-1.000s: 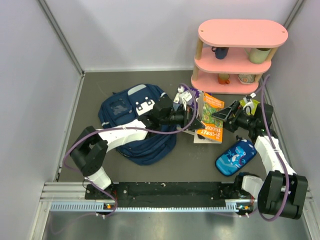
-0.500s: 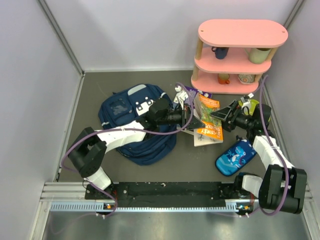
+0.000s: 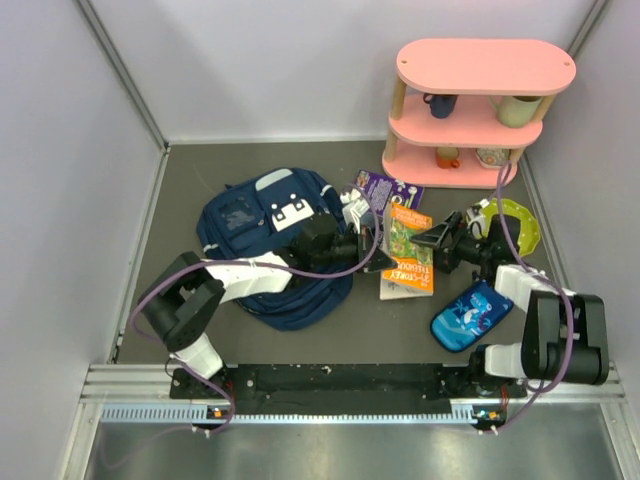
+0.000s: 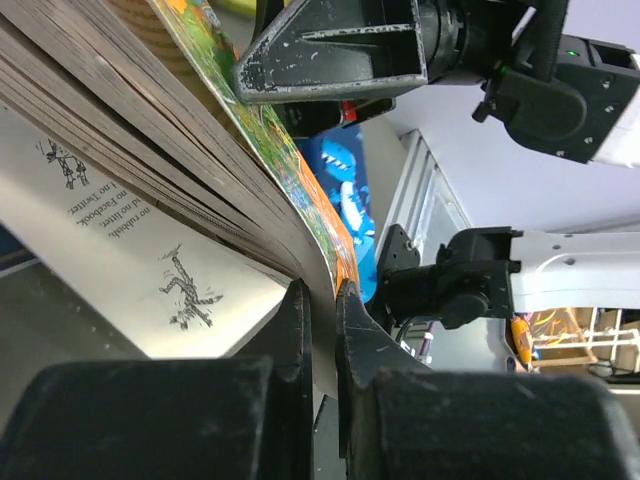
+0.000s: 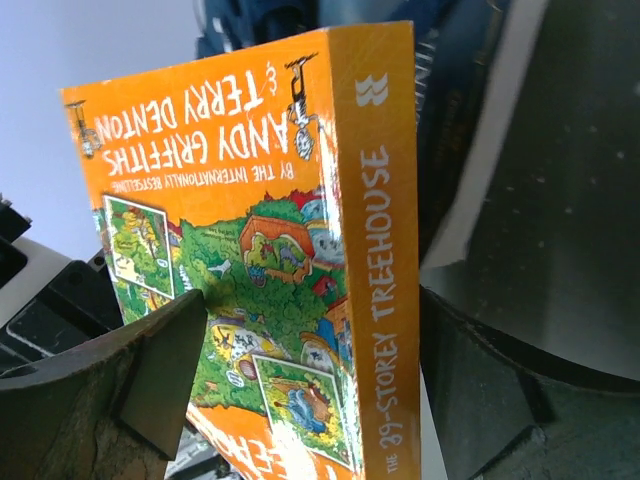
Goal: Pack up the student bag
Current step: Pick up the book from the center of the board.
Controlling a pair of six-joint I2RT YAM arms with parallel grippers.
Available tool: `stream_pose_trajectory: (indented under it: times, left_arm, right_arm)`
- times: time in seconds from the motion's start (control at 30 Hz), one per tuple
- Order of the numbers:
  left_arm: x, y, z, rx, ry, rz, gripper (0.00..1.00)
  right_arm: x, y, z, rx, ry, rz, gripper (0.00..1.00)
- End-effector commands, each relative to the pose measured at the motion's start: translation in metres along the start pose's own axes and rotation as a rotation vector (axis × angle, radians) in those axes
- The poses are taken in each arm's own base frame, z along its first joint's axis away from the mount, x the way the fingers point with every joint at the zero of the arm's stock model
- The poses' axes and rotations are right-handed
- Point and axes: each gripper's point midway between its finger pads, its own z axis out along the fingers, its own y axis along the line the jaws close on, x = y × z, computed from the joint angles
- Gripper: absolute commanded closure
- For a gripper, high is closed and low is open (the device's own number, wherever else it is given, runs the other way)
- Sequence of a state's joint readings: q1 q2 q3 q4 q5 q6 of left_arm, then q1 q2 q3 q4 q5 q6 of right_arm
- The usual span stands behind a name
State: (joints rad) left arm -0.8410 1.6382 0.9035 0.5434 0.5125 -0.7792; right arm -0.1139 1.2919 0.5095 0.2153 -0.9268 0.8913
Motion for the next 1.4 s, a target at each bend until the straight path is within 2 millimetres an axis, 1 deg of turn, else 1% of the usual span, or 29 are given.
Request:
stream_pose_trajectory:
  times: [0.0, 0.13, 0.17, 0.23, 0.27, 0.3, 0.33, 0.37, 0.4, 0.43, 0.47, 0.53, 0.6, 0.77, 0.83, 0.87, 0.9, 0.97, 1.0, 1.03, 1.1, 1.13, 1.17, 1.2, 1.23, 1.27, 1.3, 1.33, 1.37]
  left_arm:
    - [-0.007, 0.007, 0.004, 0.023, -0.068, -0.057, 1.0]
    - [0.01, 0.034, 0.008, -0.033, -0.036, -0.139, 1.0]
    - [0.015, 0.046, 0.008, -0.088, -0.029, -0.161, 1.0]
    - [0.022, 0.063, 0.005, -0.169, -0.017, -0.189, 1.0]
    - [0.031, 0.076, 0.002, -0.237, 0.012, -0.215, 1.0]
    - [0.033, 0.081, 0.002, -0.266, 0.021, -0.218, 1.0]
    - [0.036, 0.086, 0.001, -0.288, 0.035, -0.222, 0.97]
    - [0.047, 0.094, -0.003, -0.34, 0.074, -0.242, 0.91]
    - [0.047, 0.1, -0.003, -0.367, 0.076, -0.243, 0.83]
    - [0.051, 0.102, -0.004, -0.38, 0.093, -0.243, 0.71]
    - [0.054, 0.106, -0.006, -0.397, 0.103, -0.239, 0.63]
    - [0.06, 0.114, -0.011, -0.444, 0.122, -0.243, 0.5]
    - [0.065, 0.12, -0.016, -0.483, 0.137, -0.231, 0.41]
    - [0.072, 0.126, -0.015, -0.502, 0.187, -0.222, 0.38]
    - [0.073, 0.125, -0.011, -0.486, 0.199, -0.22, 0.38]
    - [0.074, 0.124, -0.01, -0.477, 0.208, -0.219, 0.38]
    - [0.073, 0.123, -0.008, -0.472, 0.208, -0.214, 0.38]
    - [0.072, 0.12, -0.006, -0.457, 0.217, -0.208, 0.38]
    - [0.072, 0.12, -0.004, -0.451, 0.22, -0.205, 0.38]
    - [0.072, 0.12, -0.003, -0.448, 0.224, -0.206, 0.38]
    - [0.073, 0.119, -0.003, -0.443, 0.23, -0.205, 0.38]
    - [0.073, 0.118, -0.002, -0.437, 0.229, -0.202, 0.38]
    - [0.072, 0.117, -0.002, -0.433, 0.227, -0.197, 0.37]
    - [0.07, 0.114, -0.003, -0.428, 0.222, -0.194, 0.37]
    - [0.067, 0.112, -0.003, -0.421, 0.216, -0.186, 0.36]
    - [0.063, 0.107, -0.006, -0.413, 0.201, -0.175, 0.34]
    - [0.059, 0.104, -0.007, -0.413, 0.186, -0.165, 0.32]
    - [0.055, 0.102, -0.009, -0.414, 0.175, -0.149, 0.24]
    - [0.048, 0.095, -0.012, -0.405, 0.155, -0.132, 0.23]
  right_arm:
    - [0.009, -0.03, 0.021, 0.052, 0.0, 0.016, 0.18]
    - [0.018, -0.05, 0.029, 0.068, 0.014, 0.056, 0.19]
    - [0.019, -0.054, 0.03, 0.076, 0.019, 0.062, 0.19]
    - [0.021, -0.06, 0.031, 0.088, 0.02, 0.063, 0.19]
    - [0.022, -0.062, 0.031, 0.094, 0.021, 0.065, 0.19]
    - [0.022, -0.064, 0.031, 0.098, 0.024, 0.068, 0.19]
    - [0.023, -0.065, 0.031, 0.097, 0.026, 0.066, 0.19]
    - [0.023, -0.066, 0.032, 0.101, 0.027, 0.071, 0.19]
    - [0.024, -0.068, 0.032, 0.104, 0.029, 0.072, 0.18]
    - [0.025, -0.069, 0.032, 0.107, 0.031, 0.073, 0.18]
    - [0.025, -0.07, 0.032, 0.108, 0.033, 0.074, 0.18]
    - [0.027, -0.073, 0.032, 0.117, 0.035, 0.081, 0.15]
    - [0.028, -0.074, 0.032, 0.113, 0.036, 0.079, 0.15]
    - [0.03, -0.072, 0.033, 0.092, 0.05, 0.083, 0.18]
    - [0.029, -0.069, 0.033, 0.08, 0.052, 0.086, 0.26]
    - [0.028, -0.068, 0.034, 0.076, 0.053, 0.083, 0.33]
    - [0.029, -0.069, 0.034, 0.077, 0.056, 0.088, 0.45]
    - [0.029, -0.067, 0.034, 0.074, 0.057, 0.089, 0.56]
    - [0.029, -0.066, 0.034, 0.072, 0.057, 0.091, 0.71]
    - [0.029, -0.066, 0.033, 0.073, 0.058, 0.092, 0.77]
    - [0.028, -0.061, 0.032, 0.065, 0.052, 0.079, 0.93]
    - [0.028, -0.06, 0.03, 0.071, 0.055, 0.082, 0.94]
    - [0.028, -0.057, 0.029, 0.07, 0.052, 0.077, 1.0]
    - [0.027, -0.056, 0.028, 0.075, 0.046, 0.066, 1.0]
    - [0.023, -0.047, 0.025, 0.066, 0.029, 0.037, 1.0]
    - [0.025, -0.047, 0.022, 0.088, 0.033, 0.049, 1.0]
    - [0.022, -0.045, 0.02, 0.102, 0.021, 0.025, 1.0]
    - [0.015, -0.03, 0.016, 0.086, -0.001, -0.022, 1.0]
    - [0.018, -0.028, 0.012, 0.104, 0.006, -0.014, 1.0]
